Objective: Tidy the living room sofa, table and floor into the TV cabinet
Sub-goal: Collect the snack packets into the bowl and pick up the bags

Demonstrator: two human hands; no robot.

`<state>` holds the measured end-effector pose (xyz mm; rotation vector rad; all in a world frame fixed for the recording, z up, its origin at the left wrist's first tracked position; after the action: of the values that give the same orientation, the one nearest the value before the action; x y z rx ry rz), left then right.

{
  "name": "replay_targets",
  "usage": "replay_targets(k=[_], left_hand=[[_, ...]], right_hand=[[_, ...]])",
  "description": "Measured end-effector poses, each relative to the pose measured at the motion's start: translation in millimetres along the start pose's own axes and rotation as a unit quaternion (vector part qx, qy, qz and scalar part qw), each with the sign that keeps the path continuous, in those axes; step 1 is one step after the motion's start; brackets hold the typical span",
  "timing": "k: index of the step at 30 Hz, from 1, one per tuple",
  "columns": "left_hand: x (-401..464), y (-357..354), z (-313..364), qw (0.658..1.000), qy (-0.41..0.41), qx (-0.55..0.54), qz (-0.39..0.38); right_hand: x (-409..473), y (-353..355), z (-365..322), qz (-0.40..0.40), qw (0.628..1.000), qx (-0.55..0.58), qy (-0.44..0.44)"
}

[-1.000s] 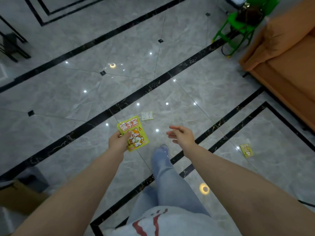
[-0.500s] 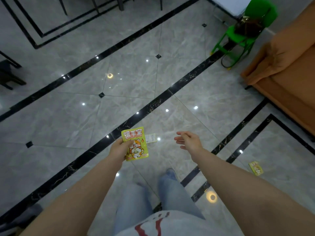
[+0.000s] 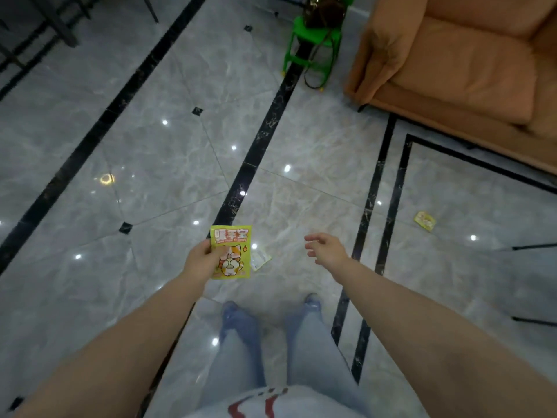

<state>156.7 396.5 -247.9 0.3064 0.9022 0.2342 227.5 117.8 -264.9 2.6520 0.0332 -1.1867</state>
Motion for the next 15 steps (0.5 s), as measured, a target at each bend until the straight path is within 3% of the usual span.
replay_targets(k=[7,15], left_hand=[[65,18,1,0.997,-0.059,0.055,-0.002],[208,-9,-64,0.994,-0.054,0.092,-0.035]], right_hand=[[34,-46,44,-0.099,0.96,-0.254,0.061],[172,-105,126,-0.106,0.949,-0.296,-0.026]])
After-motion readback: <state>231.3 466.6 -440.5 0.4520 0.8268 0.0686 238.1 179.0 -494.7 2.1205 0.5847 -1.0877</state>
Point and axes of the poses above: each hand's wrist, its own x-axis towards the middle knuckle, its own y-axis out of the back of the hand, z = x × y, the point moved 4 cm from there along x, towards the middle knuckle, and after that the axes turned 14 degrees about x, right-handed, at the moved point
